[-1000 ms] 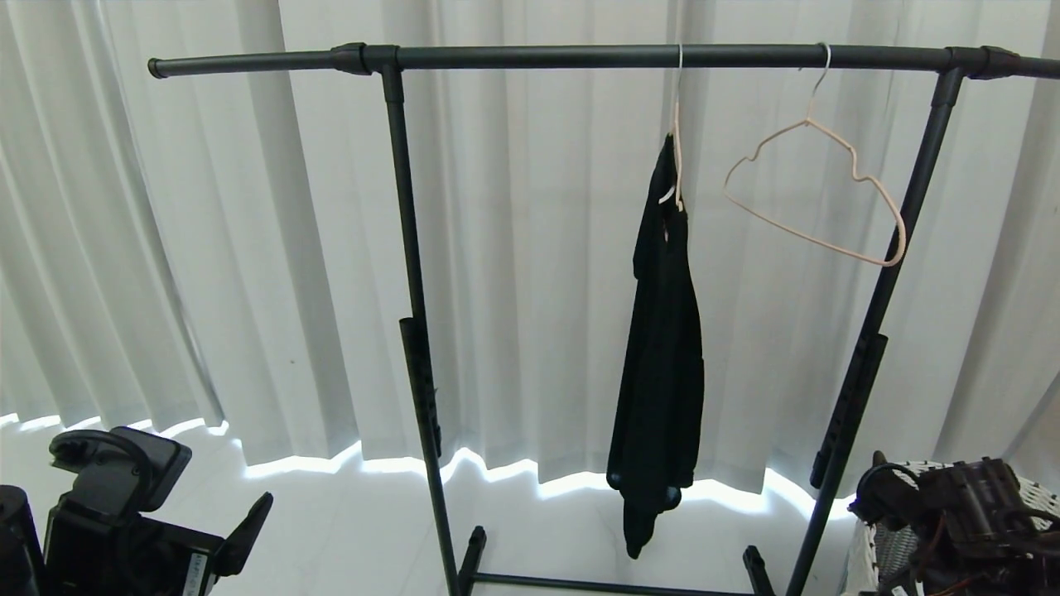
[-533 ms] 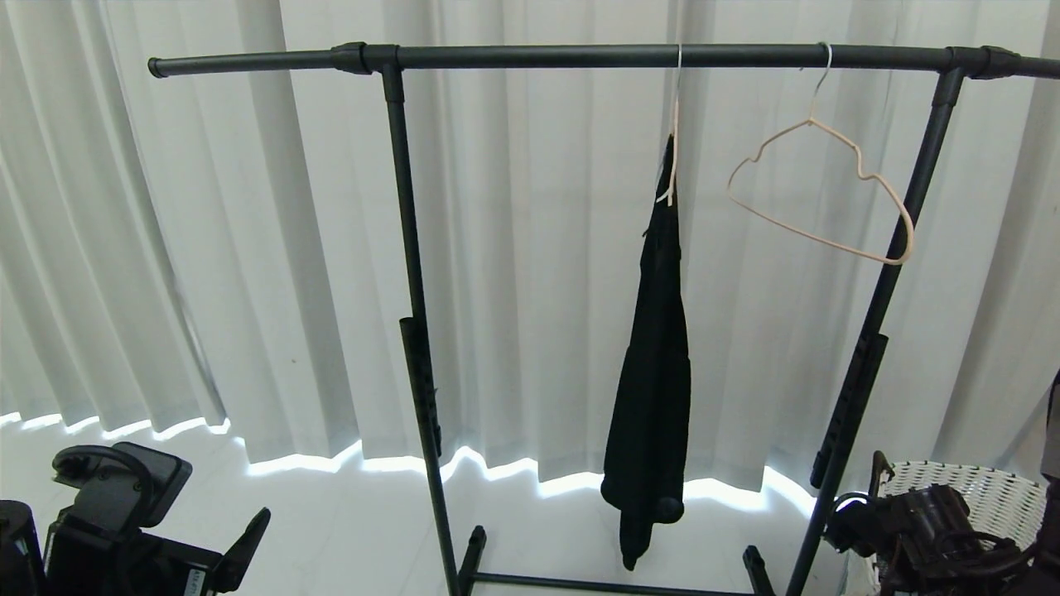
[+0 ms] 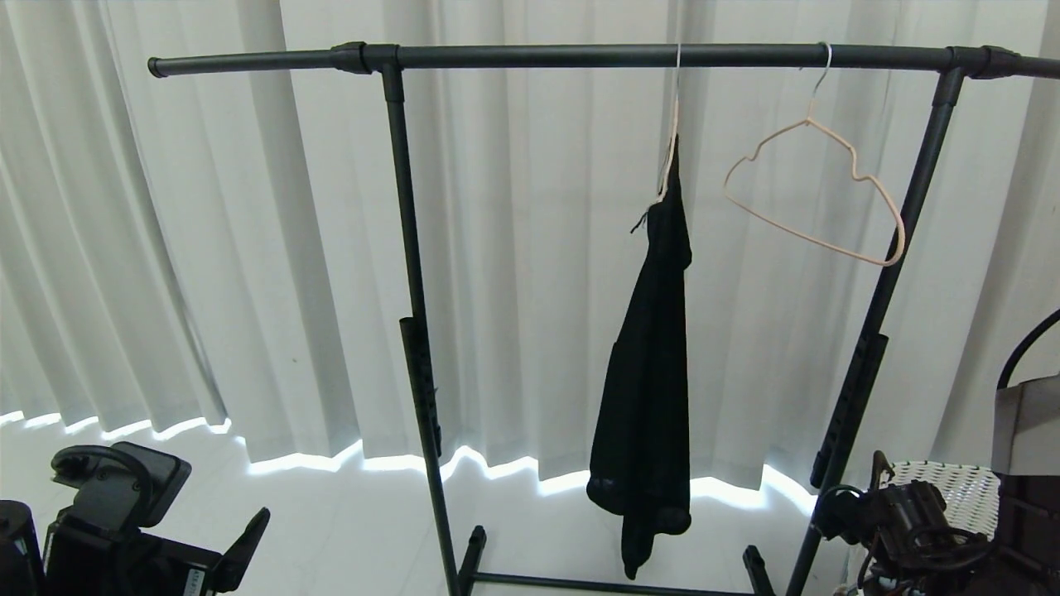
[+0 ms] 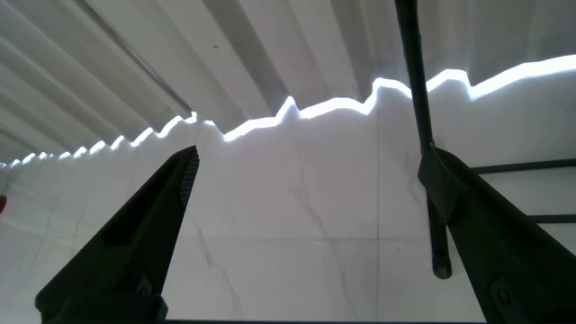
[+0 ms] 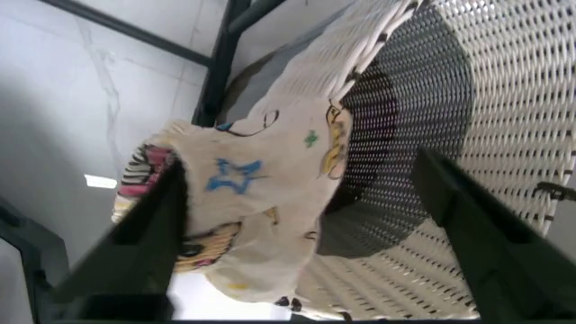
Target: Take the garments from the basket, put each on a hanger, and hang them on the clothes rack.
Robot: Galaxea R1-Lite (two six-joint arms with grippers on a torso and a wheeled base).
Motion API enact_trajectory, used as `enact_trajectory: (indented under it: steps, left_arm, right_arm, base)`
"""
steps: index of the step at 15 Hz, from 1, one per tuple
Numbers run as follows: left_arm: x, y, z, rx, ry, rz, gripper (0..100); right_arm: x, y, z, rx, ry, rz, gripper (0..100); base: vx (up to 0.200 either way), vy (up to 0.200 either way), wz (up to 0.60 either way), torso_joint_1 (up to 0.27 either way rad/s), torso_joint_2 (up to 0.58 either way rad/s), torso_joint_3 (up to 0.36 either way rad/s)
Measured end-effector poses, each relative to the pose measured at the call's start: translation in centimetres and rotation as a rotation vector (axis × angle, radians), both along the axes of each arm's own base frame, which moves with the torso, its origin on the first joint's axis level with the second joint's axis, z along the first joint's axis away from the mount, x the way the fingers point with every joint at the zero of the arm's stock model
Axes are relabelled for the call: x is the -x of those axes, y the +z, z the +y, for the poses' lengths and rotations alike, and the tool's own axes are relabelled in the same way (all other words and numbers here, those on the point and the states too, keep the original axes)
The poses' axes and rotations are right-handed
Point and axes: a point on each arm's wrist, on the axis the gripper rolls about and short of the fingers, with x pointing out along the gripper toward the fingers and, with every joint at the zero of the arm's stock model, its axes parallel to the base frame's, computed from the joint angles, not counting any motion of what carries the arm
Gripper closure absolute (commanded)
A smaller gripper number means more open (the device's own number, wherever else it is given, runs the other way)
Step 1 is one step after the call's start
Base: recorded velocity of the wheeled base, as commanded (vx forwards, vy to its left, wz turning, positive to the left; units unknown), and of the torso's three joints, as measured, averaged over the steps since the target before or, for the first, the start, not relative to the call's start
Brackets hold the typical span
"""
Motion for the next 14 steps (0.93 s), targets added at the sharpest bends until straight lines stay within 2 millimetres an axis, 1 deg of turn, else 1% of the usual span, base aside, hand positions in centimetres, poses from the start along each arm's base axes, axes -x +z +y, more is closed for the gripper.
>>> enact_trajectory:
  steps: [3, 7, 9, 12, 14]
  left_arm:
    - [0.0, 0.0, 0.0, 0.002, 0.000, 0.000, 0]
    - [0.0, 0.1, 0.0, 0.005, -0.002, -0.005, 0]
    - [0.1, 0.1, 0.0, 0.006, -0.002, -0.012, 0]
    - [0.2, 0.3, 0.0, 0.007, -0.002, -0.022, 0]
    - [0.4, 0.4, 0.0, 0.009, -0.003, -0.036, 0]
  right_arm:
    - [-0.2, 0.3, 0.4, -0.014, 0.015, -0.063, 100]
    - [1.1, 1.5, 1.2, -0.027, 0.068, -0.094, 100]
    - [1.2, 2.9, 1.8, -0.045, 0.098, -0.155, 100]
    - [1.1, 5.8, 2.8, -0.065, 0.171, -0.285, 100]
    - [1.1, 7.7, 3.1, -0.051, 0.224, -0.365, 100]
  base:
    - [0.000, 0.000, 0.00, 0.000, 0.00, 0.000]
    - [0.000, 0.000, 0.00, 0.000, 0.00, 0.000]
    - [0.000, 0.000, 0.00, 0.000, 0.00, 0.000]
    - [0.000, 0.000, 0.00, 0.000, 0.00, 0.000]
    - [0.000, 0.000, 0.00, 0.000, 0.00, 0.000]
